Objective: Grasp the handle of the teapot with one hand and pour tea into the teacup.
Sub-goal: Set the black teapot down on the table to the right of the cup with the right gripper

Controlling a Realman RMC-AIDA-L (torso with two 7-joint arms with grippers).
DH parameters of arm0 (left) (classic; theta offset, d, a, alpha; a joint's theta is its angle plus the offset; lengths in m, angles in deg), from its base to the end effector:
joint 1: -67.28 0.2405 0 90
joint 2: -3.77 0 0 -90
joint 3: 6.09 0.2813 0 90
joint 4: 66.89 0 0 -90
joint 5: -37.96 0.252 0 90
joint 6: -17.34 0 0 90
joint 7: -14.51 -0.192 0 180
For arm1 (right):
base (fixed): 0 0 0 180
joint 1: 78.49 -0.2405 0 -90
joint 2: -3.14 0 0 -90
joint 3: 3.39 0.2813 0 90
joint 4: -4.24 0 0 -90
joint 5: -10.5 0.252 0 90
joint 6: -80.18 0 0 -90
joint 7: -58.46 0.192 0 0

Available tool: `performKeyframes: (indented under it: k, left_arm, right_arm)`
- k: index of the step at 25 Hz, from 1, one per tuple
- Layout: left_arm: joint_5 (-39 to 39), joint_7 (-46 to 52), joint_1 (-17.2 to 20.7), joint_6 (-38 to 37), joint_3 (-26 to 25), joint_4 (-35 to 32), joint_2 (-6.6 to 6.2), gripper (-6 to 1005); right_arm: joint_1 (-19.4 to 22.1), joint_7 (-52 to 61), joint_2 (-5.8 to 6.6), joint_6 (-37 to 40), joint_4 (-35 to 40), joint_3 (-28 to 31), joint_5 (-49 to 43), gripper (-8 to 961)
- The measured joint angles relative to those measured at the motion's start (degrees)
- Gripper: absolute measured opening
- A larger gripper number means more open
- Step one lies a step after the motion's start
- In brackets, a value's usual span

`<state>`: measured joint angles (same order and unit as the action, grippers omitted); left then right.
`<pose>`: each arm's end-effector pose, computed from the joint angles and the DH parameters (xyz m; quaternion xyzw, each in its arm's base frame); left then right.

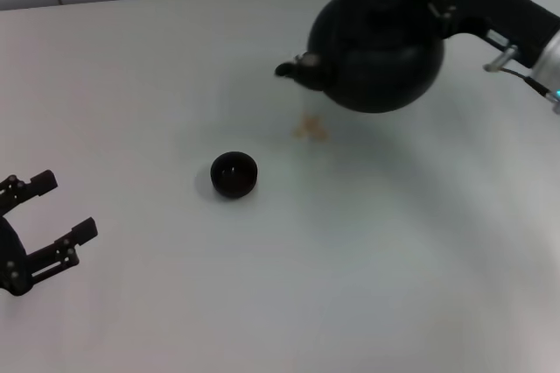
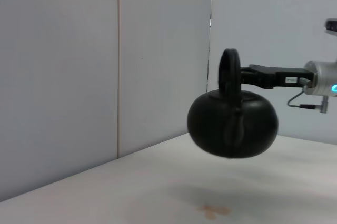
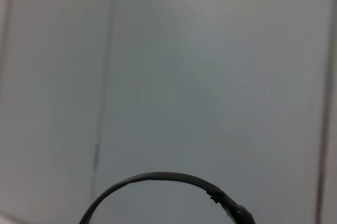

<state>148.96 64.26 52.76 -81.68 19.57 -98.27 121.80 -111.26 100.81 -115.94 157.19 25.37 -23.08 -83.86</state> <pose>-0.3750 0.2877 -0.0192 -0.9056 -0.1434 -0.2975 0.2660 0.3109 0.4463 -0.0108 -0.8246 0.1253 0.3405 0.4341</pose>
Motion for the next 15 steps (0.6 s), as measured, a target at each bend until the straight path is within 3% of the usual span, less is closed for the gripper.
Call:
performKeyframes:
  k: [4,15]
  left_arm:
    - [0.0,0.0,-0.09,-0.12,0.0,-0.02,0.0,813]
    - [-0.01,0.0,-0.3,-0.26,0.09,0.04,0.03,813]
  right_arm:
    - [3.11,2.07,-0.01,1.58,-0.52,0.32,2.63,152]
    - [6.35,-2.69,-0.08,3.71,-6.1,0.42,6.47,164]
